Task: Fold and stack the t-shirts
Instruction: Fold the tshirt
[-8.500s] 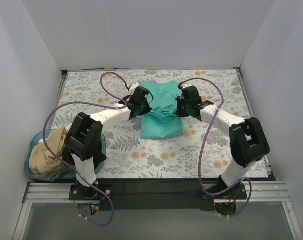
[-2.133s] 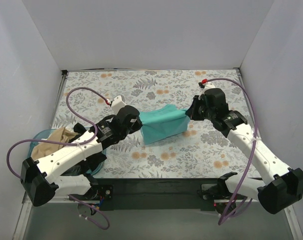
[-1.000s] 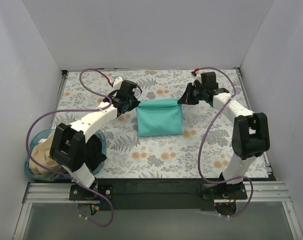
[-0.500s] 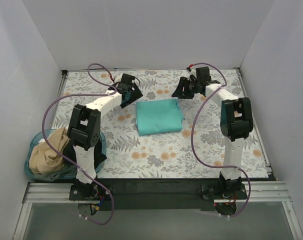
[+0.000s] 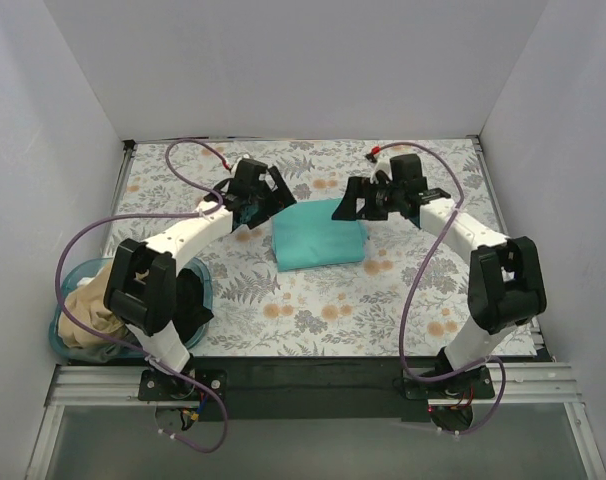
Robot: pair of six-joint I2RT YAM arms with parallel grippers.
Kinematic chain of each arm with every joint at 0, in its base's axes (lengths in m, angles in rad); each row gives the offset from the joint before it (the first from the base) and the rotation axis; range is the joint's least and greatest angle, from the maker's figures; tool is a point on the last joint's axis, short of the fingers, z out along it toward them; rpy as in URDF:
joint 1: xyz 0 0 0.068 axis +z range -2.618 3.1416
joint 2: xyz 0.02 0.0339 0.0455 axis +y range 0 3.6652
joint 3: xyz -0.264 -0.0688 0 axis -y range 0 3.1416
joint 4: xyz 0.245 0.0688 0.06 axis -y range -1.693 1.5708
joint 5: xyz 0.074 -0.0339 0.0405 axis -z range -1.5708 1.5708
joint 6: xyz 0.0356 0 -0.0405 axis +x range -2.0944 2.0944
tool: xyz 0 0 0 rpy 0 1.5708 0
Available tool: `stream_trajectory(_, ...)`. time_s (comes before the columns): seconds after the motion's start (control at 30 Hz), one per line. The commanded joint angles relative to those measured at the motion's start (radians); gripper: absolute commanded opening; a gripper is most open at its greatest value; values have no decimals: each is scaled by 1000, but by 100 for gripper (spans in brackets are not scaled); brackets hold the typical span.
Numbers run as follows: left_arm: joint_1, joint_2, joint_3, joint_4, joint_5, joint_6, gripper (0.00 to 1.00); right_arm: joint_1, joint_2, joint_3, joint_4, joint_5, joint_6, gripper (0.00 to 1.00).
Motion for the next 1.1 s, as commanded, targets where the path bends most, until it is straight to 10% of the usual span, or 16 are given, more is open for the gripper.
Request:
stream_trajectory(0.0, -37, -40, -92, 74, 74, -43, 92, 50, -48, -137, 127, -3, 25, 98)
stream_trajectory(0.47, -64, 62, -287, 151, 156, -60, 95, 87, 93, -321, 181, 68, 31, 98)
stream_trajectory(0.83, -179, -204, -595, 163, 29, -145, 95, 223, -146, -617, 214, 241, 119, 98)
stream_trajectory(1.07, -192, -343, -540, 68, -97, -135, 96, 246, -373, -608, 125, 306, 130, 98)
